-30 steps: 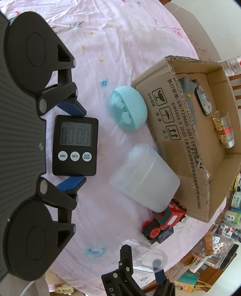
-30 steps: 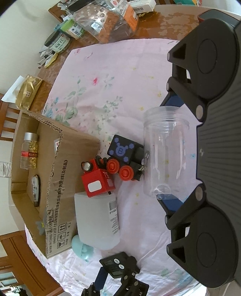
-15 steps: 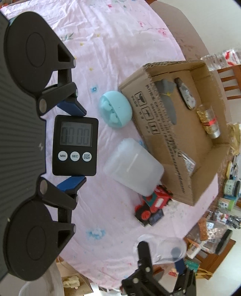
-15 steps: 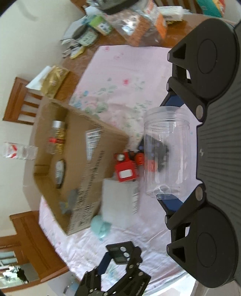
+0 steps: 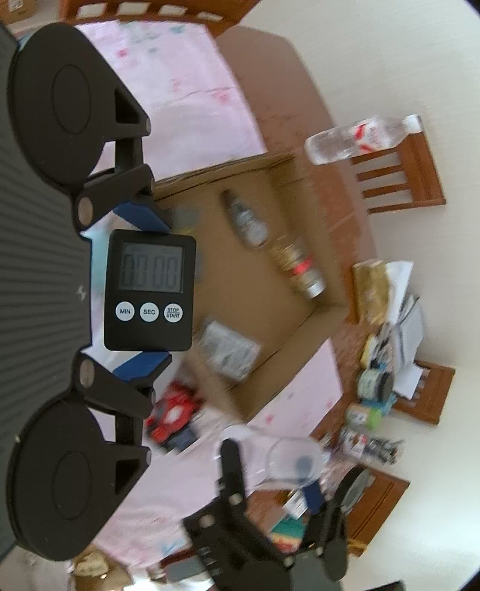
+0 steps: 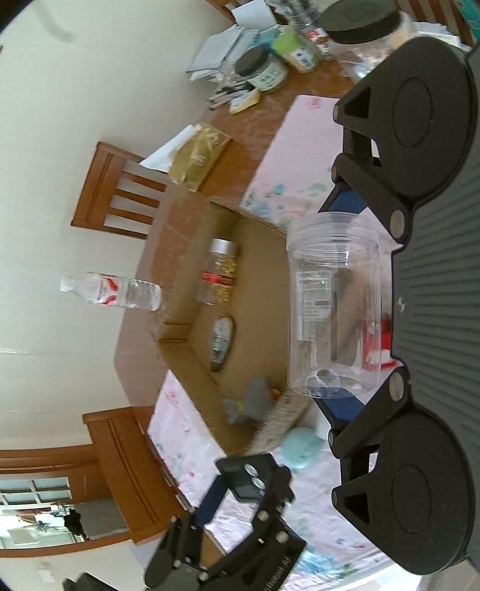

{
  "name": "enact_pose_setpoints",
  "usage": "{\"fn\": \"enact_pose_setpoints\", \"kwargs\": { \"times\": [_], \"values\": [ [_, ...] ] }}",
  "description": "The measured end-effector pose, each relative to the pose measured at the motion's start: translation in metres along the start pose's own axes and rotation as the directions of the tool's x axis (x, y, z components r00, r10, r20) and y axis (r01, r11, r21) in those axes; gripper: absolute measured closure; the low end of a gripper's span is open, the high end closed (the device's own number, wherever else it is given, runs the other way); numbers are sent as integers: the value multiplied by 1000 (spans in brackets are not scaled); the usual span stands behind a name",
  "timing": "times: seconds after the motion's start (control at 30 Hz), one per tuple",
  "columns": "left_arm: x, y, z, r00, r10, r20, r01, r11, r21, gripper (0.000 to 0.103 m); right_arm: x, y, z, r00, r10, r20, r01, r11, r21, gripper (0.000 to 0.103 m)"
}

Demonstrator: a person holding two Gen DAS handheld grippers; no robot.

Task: Organize rigid objects
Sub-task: 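Carry the timer into the box and open the left tool while the right tool carries the jar, then lower the clear jar into the box and open the right tool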

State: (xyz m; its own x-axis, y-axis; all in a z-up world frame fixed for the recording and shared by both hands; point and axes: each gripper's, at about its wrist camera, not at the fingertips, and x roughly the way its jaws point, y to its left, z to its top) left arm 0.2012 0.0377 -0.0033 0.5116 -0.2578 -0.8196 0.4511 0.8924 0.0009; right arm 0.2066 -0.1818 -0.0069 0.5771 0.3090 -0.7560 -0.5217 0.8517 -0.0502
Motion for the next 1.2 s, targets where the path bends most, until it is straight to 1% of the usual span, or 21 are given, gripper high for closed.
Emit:
{"fn": "enact_pose_setpoints", "kwargs": {
  "times": [0.2,0.33,0.4,0.53,0.7,0.8,0.87,0.93,1.03,1.2],
  "values": [
    [40,31,40,999,36,1,-36,999,-33,34,26,-12,21,1000,23,12,-24,999,42,9],
    [78,55,64,998,61,-20,-62,996,-70,34,44,-18,29,1000,26,15,-27,997,76,9],
    [95,63,73,996,82,-32,-84,994,-73,34,49,-20,30,999,26,18,-27,995,98,9],
    [125,79,90,994,92,-56,-98,990,-105,34,60,-25,32,999,43,6,-43,990,133,9],
    [145,92,106,991,128,-43,-133,979,-155,32,70,-23,33,999,44,-19,-41,991,128,9],
    [145,95,110,991,128,-28,-131,975,-179,21,75,-24,36,999,43,-29,-39,991,128,9],
    [140,97,111,993,122,-2,-120,974,-191,18,78,-25,39,999,36,-34,-32,992,124,9],
    [130,99,109,991,131,18,-124,969,-212,12,81,-26,41,999,32,-39,-27,993,117,9],
    [113,100,104,989,138,58,-122,967,-224,8,88,-28,45,998,29,-50,-23,993,114,9],
    [82,102,89,984,157,84,-132,961,-245,6,100,-28,52,998,27,-64,-20,995,97,9]
  ]
}}
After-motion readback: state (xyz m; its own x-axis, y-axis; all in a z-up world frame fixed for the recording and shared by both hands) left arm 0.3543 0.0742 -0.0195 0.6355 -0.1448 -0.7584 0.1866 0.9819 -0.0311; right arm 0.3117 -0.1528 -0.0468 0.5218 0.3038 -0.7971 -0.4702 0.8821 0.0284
